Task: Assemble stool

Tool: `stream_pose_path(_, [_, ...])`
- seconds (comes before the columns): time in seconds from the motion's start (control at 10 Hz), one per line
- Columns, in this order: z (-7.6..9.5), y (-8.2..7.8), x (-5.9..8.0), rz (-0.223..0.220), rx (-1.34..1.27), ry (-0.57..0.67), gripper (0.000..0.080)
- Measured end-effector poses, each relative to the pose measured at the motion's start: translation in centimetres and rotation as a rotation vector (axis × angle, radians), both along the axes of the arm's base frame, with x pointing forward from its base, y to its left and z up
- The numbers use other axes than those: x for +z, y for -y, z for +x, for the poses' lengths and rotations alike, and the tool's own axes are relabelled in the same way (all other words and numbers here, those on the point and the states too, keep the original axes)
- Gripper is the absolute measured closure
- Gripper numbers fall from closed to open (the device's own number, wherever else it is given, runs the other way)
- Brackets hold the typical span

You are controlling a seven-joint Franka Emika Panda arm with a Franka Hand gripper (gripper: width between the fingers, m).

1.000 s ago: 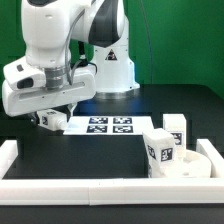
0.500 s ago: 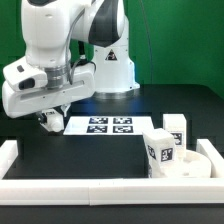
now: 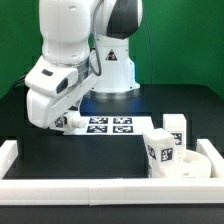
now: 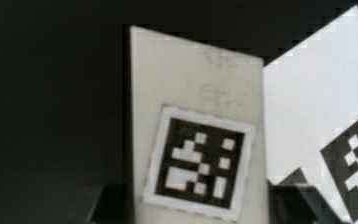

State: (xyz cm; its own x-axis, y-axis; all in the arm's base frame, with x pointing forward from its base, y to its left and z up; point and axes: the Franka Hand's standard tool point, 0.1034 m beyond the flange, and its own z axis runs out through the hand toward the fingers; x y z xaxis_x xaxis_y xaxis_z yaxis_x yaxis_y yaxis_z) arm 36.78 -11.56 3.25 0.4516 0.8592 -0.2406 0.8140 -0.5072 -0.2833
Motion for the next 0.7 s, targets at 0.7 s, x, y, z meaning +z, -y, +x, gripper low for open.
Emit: stream_pose_path(0.7, [3.7,-2.6,1.9,0.199,0.574,0.049,0.0476])
